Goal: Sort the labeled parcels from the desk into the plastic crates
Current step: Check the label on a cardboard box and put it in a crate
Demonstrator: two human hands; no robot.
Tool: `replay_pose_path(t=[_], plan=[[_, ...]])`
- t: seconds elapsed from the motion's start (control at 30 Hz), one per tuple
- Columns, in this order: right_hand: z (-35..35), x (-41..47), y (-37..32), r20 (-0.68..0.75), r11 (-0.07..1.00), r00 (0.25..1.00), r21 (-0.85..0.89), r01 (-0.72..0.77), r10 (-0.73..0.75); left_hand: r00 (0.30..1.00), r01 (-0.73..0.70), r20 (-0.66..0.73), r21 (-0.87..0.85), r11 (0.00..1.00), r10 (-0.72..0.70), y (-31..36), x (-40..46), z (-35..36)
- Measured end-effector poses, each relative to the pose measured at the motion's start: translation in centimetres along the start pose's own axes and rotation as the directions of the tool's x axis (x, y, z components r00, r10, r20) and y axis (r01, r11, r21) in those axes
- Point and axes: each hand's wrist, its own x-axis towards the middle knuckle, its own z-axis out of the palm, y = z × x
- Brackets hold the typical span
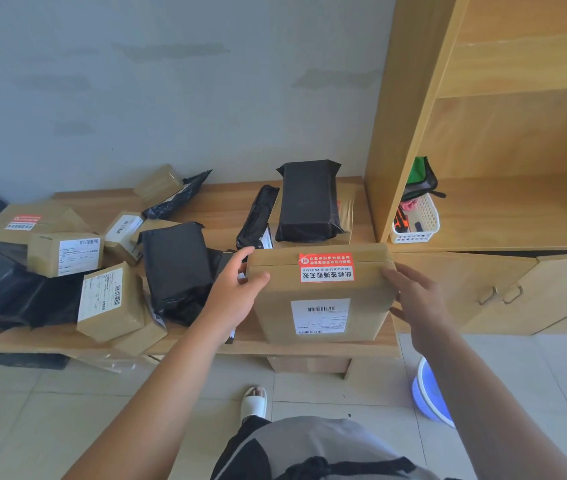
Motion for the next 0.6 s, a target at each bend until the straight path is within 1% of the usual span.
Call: replay_pose_path(t=[0.1,0.17,0.23,0.27,0.33,0.37,0.4,0.43,0.5,0.6], plan=[[0.0,0.3,0.3,-0.006,1.0,1.0,0.021,0.0,0.0,0.999,-0.017,0.039,0.111,0.994,0.013,0.9,0.2,-0.2],[-0.1,0.4,0.5,-0.008,1.0,1.0,0.03,0.004,-0.004,0.994,-0.09,0.08,0.318,0.944,0.068,1.8,0.7,-0.3],[-0.1,0.4,0.8,-0.009,0.999,1.0,0.038,0.011,-0.01,0.968,-0.227,0.217,0.533,0.815,0.128,3.6,1.1,0.0],[-0.1,0.3,0.9,-0.011,0.999,1.0,0.039,0.012,-0.011,0.943,-0.3,0.308,0.614,0.73,0.129,4.7,1.3,0.5],[-0.2,0.3,1.2,-0.013,0.999,1.0,0.047,0.016,-0.015,0.888,-0.417,0.454,0.726,0.547,0.074,6.7,1.9,1.9],[-0.2,0.3,1.3,-0.014,0.998,1.0,0.054,0.015,-0.014,0.865,-0.462,0.501,0.757,0.462,0.043,7.4,2.2,2.8],[-0.2,0.2,1.3,-0.013,0.998,1.0,0.06,0.01,-0.01,0.844,-0.497,0.535,0.772,0.397,0.017,8.0,2.5,3.6],[-0.3,0.2,1.3,-0.013,0.998,1.0,0.064,0.006,-0.005,0.828,-0.521,0.56,0.774,0.36,-0.005,8.4,2.8,4.4],[-0.5,0.2,1.3,-0.009,0.998,1.0,0.065,0.002,-0.002,0.815,-0.536,0.578,0.777,0.33,-0.036,8.7,3.4,5.6],[-1.1,0.0,1.8,-0.008,0.997,1.0,0.071,-0.025,0.026,0.81,-0.554,0.584,0.789,0.267,-0.046,9.2,3.4,6.3]])
